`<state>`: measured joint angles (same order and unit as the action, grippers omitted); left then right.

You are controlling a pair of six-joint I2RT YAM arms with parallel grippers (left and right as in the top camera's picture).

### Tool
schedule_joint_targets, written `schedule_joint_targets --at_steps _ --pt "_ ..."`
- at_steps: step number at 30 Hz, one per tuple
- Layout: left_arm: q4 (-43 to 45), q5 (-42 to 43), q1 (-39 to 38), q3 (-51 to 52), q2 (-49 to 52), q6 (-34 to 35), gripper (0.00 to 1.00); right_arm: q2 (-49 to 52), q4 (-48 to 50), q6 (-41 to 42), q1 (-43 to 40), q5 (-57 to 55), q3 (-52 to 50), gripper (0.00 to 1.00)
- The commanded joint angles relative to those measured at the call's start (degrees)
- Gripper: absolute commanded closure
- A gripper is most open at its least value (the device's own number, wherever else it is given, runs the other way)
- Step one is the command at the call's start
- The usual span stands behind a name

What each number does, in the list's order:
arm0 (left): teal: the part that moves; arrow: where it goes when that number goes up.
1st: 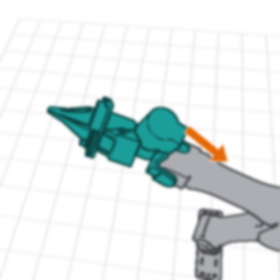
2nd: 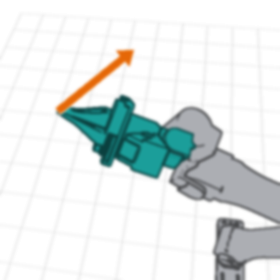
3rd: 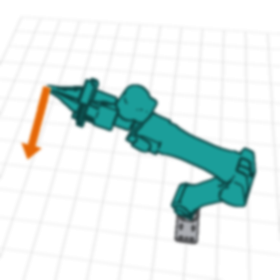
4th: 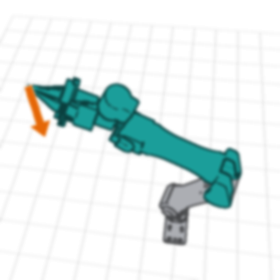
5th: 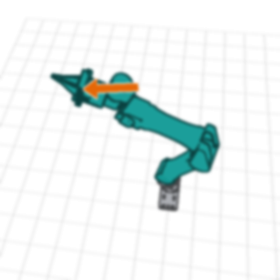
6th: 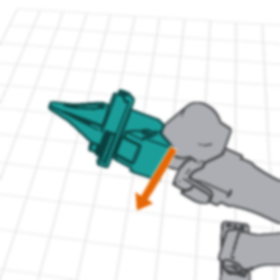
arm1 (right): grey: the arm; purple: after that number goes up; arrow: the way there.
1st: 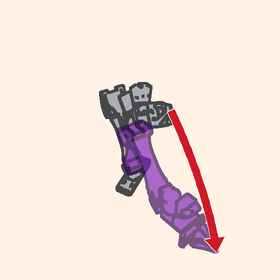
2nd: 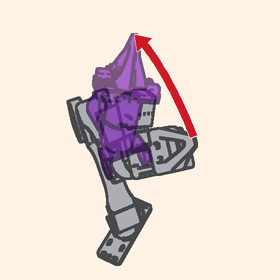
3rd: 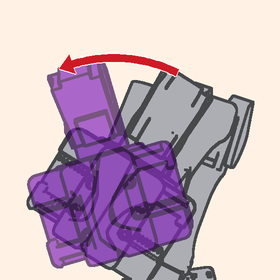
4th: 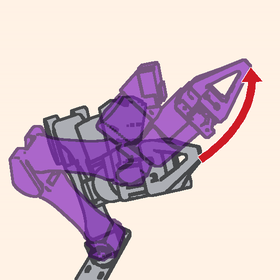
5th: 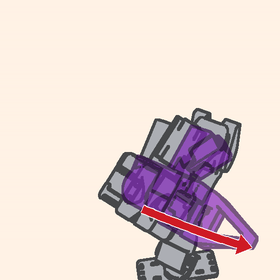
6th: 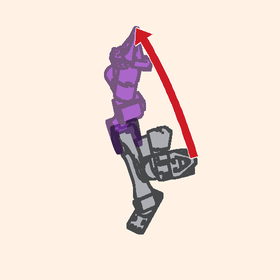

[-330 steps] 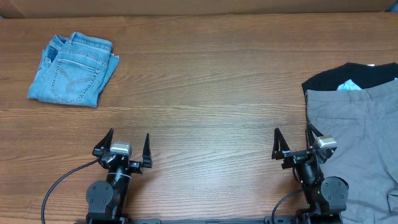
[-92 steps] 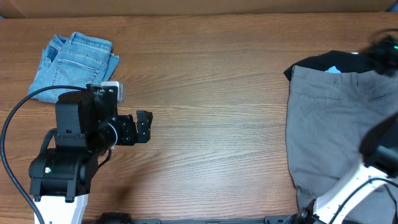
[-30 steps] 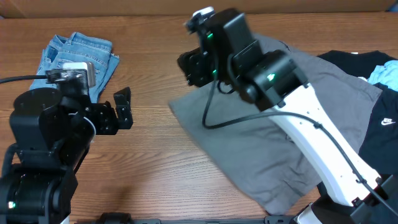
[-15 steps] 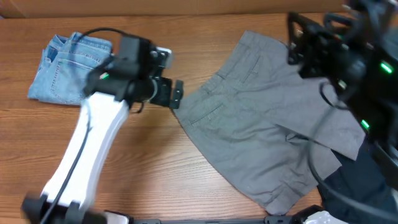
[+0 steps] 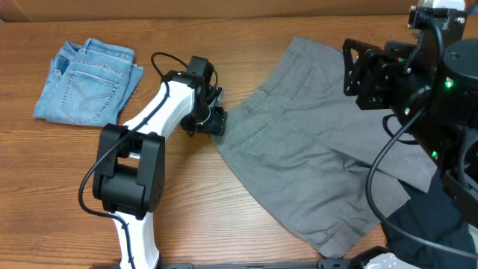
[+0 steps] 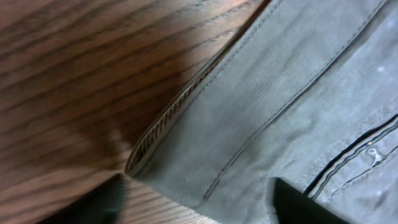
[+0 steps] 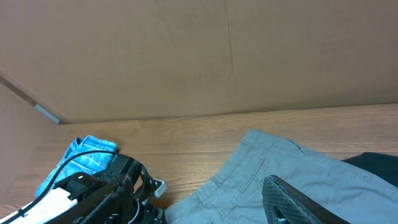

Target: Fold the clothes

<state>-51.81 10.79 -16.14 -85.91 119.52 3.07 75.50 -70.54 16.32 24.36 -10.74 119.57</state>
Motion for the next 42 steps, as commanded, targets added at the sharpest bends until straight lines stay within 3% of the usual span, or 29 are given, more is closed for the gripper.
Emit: schedule_joint_targets --at_steps 1,2,3,8,15,17,18,21,27,29,35,37,38,39,41,42 --pt "-0.3 1.3 0.0 -0.5 1.7 0.8 0.73 0.3 -0.2 0.2 -0.4 -0.5 0.1 0.30" --pt "-1.3 0.2 0.4 -0.5 1.9 1.3 0.92 0.4 -0.3 0.2 -0.4 -1.5 0.1 0.30" --pt "-1.8 -0.5 0.6 -0.5 1.9 1.7 0.96 0.4 -0.3 0.2 -0.4 -2.1 0.1 0.30" --pt "-9.4 -9.6 7.0 -0.5 0.6 10.4 0.96 0.4 -0.5 0.2 -0.6 -3.8 0.1 0.30" --pt "-15.5 -14.4 26.6 -0.5 -11.1 12.1 0.95 0.9 -3.1 0.3 -3.1 -3.8 0.1 0.30" --pt "-16.1 -13.6 31.6 -0.5 -14.8 11.0 0.87 1.2 -3.4 0.3 -3.9 -3.8 0.1 0.30" --pt "-16.9 -12.6 34.1 -0.5 -16.8 10.6 0.74 1.4 -3.4 0.3 -4.3 -3.8 0.1 0.30" --pt "-19.1 -11.9 37.6 -0.5 -21.2 8.6 0.51 2.9 -3.5 2.0 -6.0 -3.0 0.1 0.29" --pt "-14.4 0.0 31.2 -0.5 -25.2 -2.5 0.44 4.1 -2.9 2.0 -7.1 -1.8 0.1 0.27" --pt "-9.4 1.5 24.7 -0.5 -23.9 -5.4 0.56 4.0 -2.7 2.0 -7.1 -1.2 0.1 0.27" --pt "2.1 1.5 11.4 -0.5 -14.8 -11.5 0.75 4.0 -4.7 4.0 -7.1 0.5 0.1 0.27" --pt "4.1 1.4 9.3 -0.5 -11.9 -13.7 0.70 4.0 -5.4 4.3 -7.1 0.5 0.1 0.26" --pt "5.7 1.2 8.0 -0.5 -9.8 -14.3 0.56 4.0 -6.3 5.3 -7.1 0.6 0.1 0.26" --pt "7.1 1.2 7.1 -0.5 -8.1 -14.4 0.49 4.0 -7.2 5.4 -7.1 0.6 0.1 0.26" --pt "8.8 1.1 6.0 -0.5 -5.6 -14.5 0.49 4.0 -8.3 6.4 -7.1 0.5 0.1 0.26" --pt "10.4 -0.2 5.5 -0.5 -3.9 -14.5 0.56 4.0 -8.9 6.5 -7.1 0.7 0.1 0.26"
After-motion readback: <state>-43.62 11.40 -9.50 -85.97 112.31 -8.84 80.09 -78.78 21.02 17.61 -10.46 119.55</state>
